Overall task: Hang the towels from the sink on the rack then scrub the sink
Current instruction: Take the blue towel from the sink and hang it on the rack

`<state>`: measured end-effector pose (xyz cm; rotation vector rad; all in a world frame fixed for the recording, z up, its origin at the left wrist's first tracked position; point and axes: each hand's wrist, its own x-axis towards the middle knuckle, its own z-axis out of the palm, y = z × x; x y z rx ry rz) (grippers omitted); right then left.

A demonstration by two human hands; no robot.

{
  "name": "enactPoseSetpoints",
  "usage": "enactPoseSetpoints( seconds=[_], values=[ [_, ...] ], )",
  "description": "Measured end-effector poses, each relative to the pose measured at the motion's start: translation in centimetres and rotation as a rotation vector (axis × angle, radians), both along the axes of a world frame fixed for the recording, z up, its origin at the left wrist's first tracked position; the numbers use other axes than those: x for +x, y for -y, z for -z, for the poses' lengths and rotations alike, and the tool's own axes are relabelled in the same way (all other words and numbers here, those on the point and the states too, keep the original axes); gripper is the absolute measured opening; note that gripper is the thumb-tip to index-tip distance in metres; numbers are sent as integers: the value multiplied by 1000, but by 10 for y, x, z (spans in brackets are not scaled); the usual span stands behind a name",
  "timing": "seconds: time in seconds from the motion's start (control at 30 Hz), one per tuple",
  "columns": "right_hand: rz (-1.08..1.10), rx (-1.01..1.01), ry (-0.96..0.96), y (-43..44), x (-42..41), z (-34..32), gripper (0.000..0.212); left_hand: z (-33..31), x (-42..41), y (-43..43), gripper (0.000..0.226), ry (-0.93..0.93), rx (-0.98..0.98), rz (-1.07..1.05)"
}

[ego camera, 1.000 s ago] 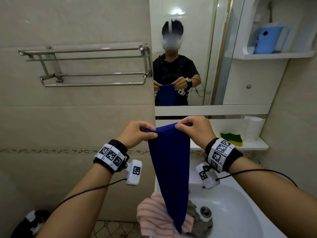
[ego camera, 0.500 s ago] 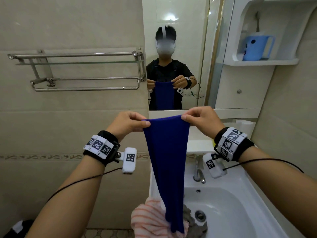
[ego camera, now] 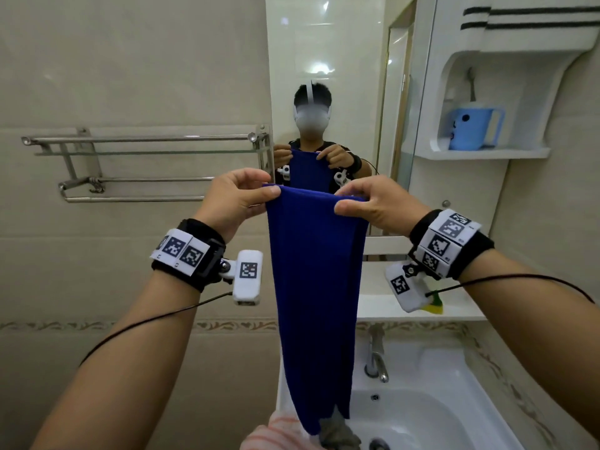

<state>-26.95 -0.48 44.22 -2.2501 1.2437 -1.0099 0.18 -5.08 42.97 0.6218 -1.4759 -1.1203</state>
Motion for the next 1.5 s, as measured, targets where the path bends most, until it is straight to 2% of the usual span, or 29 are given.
enactPoseSetpoints(
  seconds=[0.13,0.3,0.4,0.6,0.73,0.87,0.97,1.13,1.3,1.5],
  values=[
    [-54,29,26,1,-4,-2,10,-3,4,-3,22,5,-24,-5],
    [-52,105,215,8,1,3,18,-9,7,-11,23,48,-43,-4],
    [-51,28,322,8,8,7,26,-9,10,-13,22,44,-57,-28],
    [-49,-169,192,9,12,15,18,-9,17,-19,22,56,-73,-77],
    [-127,-224,173,10,11,23,24,-9,15,-26,20,68,-78,-96],
    [-170,-311,111,13,11,33,14,-8,14,-33,18,68,-57,-138],
    [-113,-410,27,19,14,41,18,-7,18,-39,18,136,-44,-141],
    [-90,-445,-67,29,18,52,23,-2,14,-45,14,280,-41,-220],
    [-166,-342,-33,31,25,60,12,0,24,-51,12,342,-32,-217],
    [-274,-137,229,39,43,55,8,5,48,-44,9,292,-6,-277]
  ],
)
